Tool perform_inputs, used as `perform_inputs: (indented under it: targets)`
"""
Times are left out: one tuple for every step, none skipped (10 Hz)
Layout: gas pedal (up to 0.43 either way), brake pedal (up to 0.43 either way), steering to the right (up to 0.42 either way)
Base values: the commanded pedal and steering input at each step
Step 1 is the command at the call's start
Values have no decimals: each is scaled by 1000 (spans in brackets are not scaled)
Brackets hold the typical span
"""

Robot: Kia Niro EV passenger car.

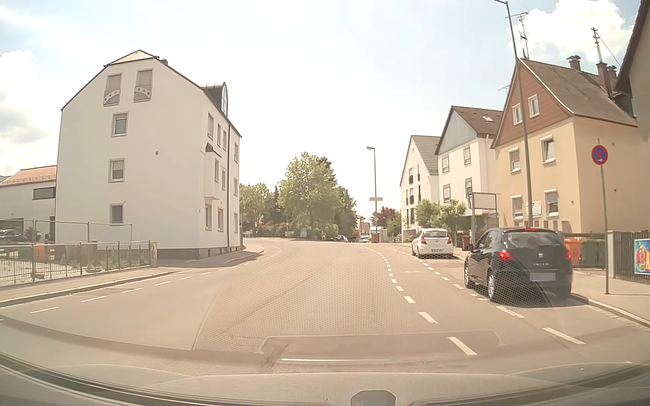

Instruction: Follow the waypoints while adhering to traffic rules and regulations

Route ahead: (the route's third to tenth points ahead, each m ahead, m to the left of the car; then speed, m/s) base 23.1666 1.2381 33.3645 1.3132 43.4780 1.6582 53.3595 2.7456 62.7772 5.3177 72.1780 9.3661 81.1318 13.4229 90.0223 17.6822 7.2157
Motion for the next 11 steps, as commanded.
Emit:
perform_inputs:
  targets:
    - [150,0,-3]
    - [150,0,-3]
    - [157,0,-1]
    - [157,0,0]
    - [157,0,2]
    - [157,0,3]
    - [157,0,9]
    - [157,0,15]
    - [157,0,15]
    - [138,0,16]
    - [130,0,16]
